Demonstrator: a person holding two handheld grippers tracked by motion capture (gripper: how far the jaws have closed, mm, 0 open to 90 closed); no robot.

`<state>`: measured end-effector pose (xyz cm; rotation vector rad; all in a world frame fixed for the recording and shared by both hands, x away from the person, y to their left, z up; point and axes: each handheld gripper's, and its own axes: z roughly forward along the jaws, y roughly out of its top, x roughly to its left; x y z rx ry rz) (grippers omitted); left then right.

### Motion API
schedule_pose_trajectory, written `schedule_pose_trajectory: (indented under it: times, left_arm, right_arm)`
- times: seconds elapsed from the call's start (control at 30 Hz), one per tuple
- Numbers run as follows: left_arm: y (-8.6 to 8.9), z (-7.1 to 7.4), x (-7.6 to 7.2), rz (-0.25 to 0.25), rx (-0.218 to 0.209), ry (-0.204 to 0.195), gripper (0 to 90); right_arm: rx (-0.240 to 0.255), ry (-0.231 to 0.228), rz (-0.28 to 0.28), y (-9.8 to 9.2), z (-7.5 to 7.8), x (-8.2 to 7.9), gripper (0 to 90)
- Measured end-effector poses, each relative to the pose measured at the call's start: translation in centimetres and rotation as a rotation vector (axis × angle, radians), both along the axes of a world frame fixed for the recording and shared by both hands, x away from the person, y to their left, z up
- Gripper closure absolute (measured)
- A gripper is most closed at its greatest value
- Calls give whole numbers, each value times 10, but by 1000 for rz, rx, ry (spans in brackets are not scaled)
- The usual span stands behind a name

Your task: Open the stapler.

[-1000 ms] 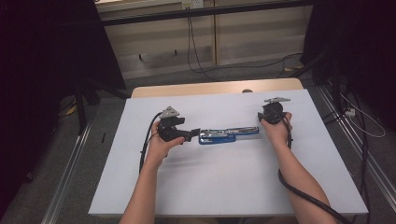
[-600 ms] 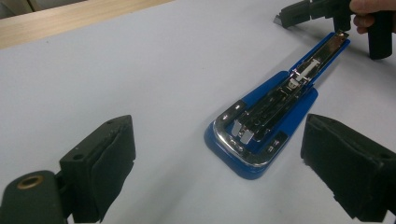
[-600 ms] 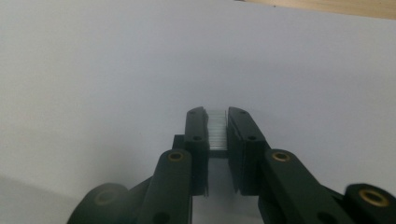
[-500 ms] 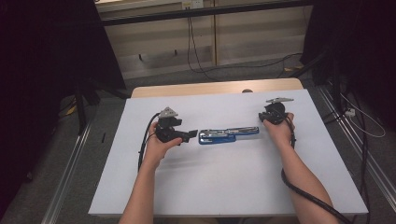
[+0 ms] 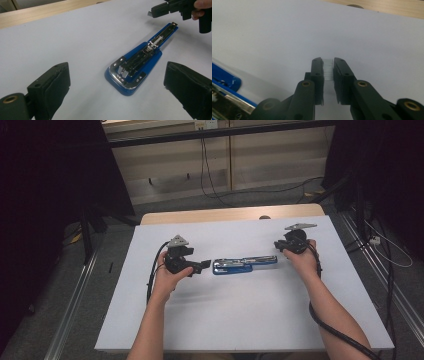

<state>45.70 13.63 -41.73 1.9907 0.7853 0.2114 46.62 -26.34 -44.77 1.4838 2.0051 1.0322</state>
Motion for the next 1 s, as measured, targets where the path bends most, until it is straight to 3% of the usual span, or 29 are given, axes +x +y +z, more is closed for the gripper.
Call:
schedule_pose_trajectory:
  times: [0.37, 1.0]
  left_arm:
    - [16, 2, -6, 13, -40, -7, 56]
    - [25, 0, -18, 12, 18, -4, 56]
  right_arm:
    - [24, -34, 100, 6, 17, -6, 794]
    - [22, -47, 255, 22, 30, -4, 793]
